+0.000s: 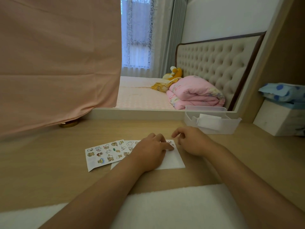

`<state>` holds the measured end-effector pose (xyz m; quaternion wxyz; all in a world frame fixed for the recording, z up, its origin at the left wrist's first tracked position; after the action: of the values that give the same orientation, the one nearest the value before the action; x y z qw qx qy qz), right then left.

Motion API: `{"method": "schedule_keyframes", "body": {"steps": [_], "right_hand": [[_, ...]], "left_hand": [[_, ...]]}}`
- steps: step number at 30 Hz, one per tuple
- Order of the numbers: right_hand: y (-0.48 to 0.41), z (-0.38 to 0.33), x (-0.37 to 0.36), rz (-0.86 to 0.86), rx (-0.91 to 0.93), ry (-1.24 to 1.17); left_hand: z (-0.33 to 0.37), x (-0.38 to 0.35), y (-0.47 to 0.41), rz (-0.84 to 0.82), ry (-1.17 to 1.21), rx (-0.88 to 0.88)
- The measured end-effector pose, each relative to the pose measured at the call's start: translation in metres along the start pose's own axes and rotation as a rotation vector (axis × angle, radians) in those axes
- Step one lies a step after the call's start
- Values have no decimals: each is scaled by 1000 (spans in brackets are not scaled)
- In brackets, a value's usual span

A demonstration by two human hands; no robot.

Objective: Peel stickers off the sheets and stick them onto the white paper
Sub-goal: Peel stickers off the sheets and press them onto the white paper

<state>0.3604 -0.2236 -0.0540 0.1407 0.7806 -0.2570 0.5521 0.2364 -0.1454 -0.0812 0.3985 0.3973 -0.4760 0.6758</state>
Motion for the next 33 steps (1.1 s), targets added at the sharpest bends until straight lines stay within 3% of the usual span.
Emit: {"method": "schedule_keyframes", "body": {"steps": [8, 16, 26, 33], "right_hand": [[23, -7, -15, 18, 173, 338], [24, 1, -18, 82, 171, 246], [27, -3, -16, 67, 209, 298], [30, -5, -9, 154, 185, 229]], "left_hand": [[-1, -1, 0, 11, 23, 7], [1, -2, 1, 38, -22, -4], [11, -1, -3, 3, -208, -33], [-6, 0, -2, 95, 57, 67]]}}
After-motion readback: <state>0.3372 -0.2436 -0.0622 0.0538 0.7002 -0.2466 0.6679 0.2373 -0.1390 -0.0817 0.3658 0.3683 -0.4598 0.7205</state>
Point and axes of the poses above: each hand's wrist, its own y-axis away from the middle knuckle, its own x-axis out of the back of the hand, z = x × y, the point moved 7 cm from there along -y, towards the middle knuckle, and after that the axes turned 3 degrees about y, right-handed, at the moved point
